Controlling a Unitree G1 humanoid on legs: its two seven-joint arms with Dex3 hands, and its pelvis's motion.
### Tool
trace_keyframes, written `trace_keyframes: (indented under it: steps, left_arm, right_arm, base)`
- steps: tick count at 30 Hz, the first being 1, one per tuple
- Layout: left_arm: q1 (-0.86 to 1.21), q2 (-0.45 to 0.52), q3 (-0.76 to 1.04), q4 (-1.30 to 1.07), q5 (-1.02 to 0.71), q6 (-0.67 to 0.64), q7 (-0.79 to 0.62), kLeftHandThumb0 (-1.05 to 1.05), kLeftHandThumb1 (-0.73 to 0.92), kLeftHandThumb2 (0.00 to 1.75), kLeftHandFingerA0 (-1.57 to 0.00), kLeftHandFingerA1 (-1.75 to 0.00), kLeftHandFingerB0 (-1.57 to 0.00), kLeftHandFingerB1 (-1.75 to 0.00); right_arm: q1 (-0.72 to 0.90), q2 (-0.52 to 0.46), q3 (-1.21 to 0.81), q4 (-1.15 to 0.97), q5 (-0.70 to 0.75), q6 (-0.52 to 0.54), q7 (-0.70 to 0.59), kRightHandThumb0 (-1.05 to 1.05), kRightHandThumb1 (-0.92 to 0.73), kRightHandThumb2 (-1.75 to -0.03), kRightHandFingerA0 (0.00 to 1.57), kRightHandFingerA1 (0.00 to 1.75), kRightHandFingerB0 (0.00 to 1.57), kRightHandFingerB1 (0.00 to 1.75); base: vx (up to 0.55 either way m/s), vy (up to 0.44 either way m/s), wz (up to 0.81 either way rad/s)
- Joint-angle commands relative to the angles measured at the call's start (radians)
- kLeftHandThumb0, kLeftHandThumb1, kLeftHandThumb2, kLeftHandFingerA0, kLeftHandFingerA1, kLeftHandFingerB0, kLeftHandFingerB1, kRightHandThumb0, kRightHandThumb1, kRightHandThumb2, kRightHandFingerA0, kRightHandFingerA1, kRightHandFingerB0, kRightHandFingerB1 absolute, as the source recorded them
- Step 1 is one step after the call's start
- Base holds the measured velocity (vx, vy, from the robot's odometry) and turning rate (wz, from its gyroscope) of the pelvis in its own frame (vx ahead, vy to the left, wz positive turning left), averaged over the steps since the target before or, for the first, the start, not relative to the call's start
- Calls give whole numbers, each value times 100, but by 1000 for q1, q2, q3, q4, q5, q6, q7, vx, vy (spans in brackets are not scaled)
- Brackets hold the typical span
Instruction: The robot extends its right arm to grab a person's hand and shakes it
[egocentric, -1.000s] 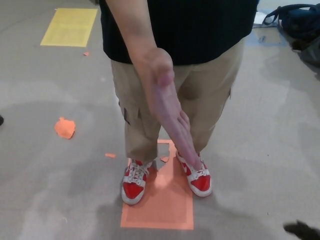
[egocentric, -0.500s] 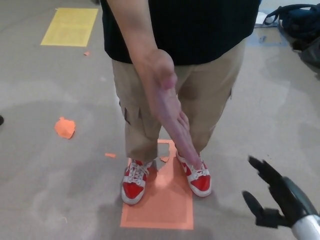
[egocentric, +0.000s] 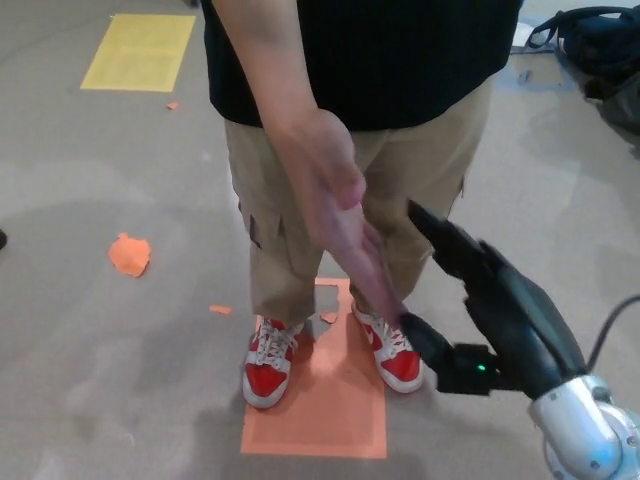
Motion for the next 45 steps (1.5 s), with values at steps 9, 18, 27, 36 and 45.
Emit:
trace_keyframes:
  steps: [9,18,27,36,45]
  left_arm:
    - [18,27,2,13,14,-24,34,-24,57,105,-9,-50,-10,-50]
    - [-15,37,42,9,-19,-23,-23,-25,60,107,-6,-50,-6,-49]
    - [-9,35,56,14,-12,-18,-24,-25,58,106,-7,-50,-7,-49]
    - [9,31,54,7,-7,-32,-26,-25,59,106,-7,-50,-7,-50]
    - [-5,29,32,9,9,-28,-15,-24,58,106,-9,-51,-10,-50]
  right_arm:
    - [-223,131,212,-425,-478,355,412,-91,-73,-112,0,20,0,11]
    - [-319,134,212,-311,-523,432,448,-95,-76,-112,0,16,0,7]
    - [-522,122,156,-68,-505,547,499,-92,-74,-108,0,21,0,8]
    - [-726,123,102,354,-428,563,401,-88,-71,-107,1,30,0,12]
    - [-799,146,94,610,-385,532,321,-75,-81,-66,20,40,4,18]
  base:
    - [0,0,0]
    - [0,0,0]
    - [0,0,0]
    - [0,0,0]
    - [0,0,0]
